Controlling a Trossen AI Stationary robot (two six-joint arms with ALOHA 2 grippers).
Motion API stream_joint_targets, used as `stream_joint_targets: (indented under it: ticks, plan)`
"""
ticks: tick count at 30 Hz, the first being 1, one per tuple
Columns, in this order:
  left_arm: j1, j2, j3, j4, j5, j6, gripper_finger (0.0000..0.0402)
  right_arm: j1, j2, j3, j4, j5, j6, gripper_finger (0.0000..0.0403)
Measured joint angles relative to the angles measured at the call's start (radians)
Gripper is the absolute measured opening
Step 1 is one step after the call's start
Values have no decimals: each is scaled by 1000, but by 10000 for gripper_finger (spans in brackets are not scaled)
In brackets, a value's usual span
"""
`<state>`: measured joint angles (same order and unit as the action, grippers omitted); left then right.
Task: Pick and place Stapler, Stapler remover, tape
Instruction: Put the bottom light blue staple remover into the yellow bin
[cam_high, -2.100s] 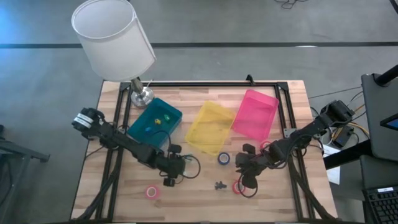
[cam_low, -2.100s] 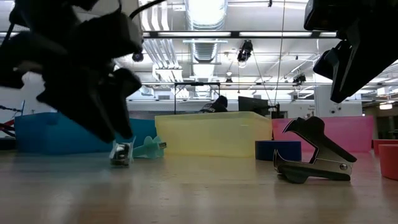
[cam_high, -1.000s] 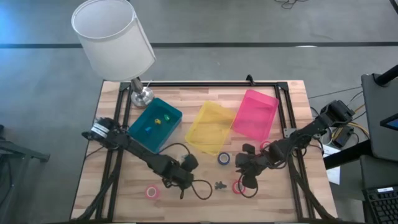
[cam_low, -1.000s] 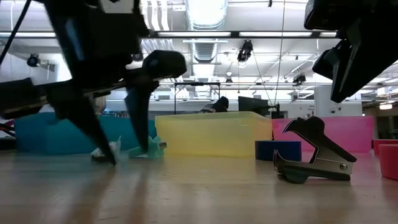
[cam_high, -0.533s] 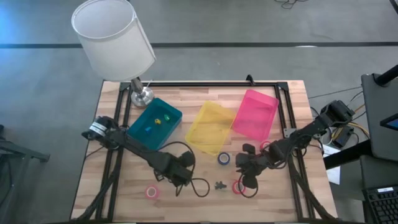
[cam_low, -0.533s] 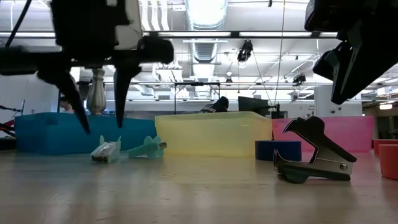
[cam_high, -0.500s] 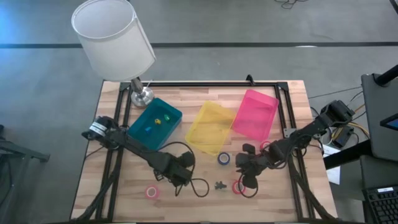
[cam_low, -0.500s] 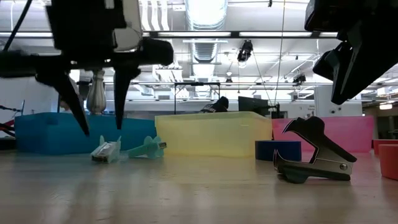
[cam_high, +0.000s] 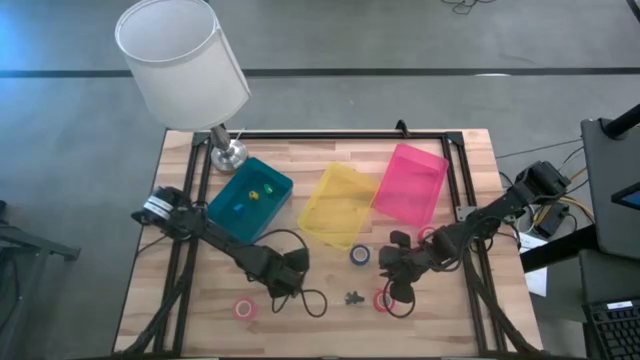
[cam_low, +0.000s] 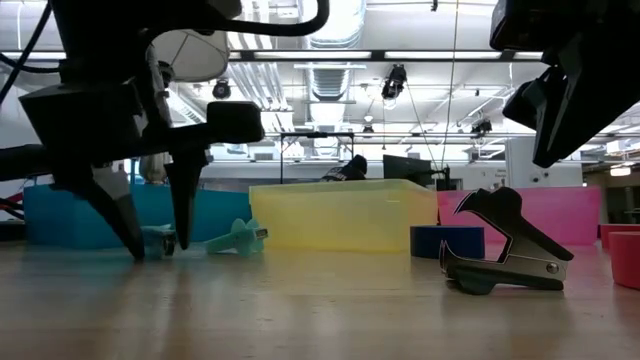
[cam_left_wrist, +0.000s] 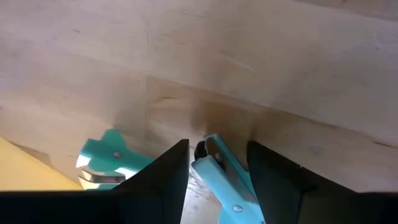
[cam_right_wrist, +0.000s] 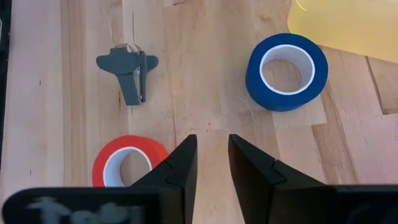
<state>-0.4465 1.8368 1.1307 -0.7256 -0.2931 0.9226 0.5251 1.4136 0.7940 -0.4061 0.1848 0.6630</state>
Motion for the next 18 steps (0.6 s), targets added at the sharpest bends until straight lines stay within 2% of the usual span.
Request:
stream_joint_targets:
  ticks: [4, 8, 14, 18]
  plan:
    - [4, -3, -7, 10, -2, -26, 167, 0, 0, 0, 1, 0, -9, 91]
    - [11, -3, -6, 4, -2, -158, 162, 0, 0, 0, 1, 0, -9, 85]
    - [17, -5, -6, -20, 2, -364, 133, 0, 0, 0, 1, 0, -9, 83]
    - [18, -5, -6, -25, 25, -401, 109, 0, 0, 0, 1, 0, -9, 88]
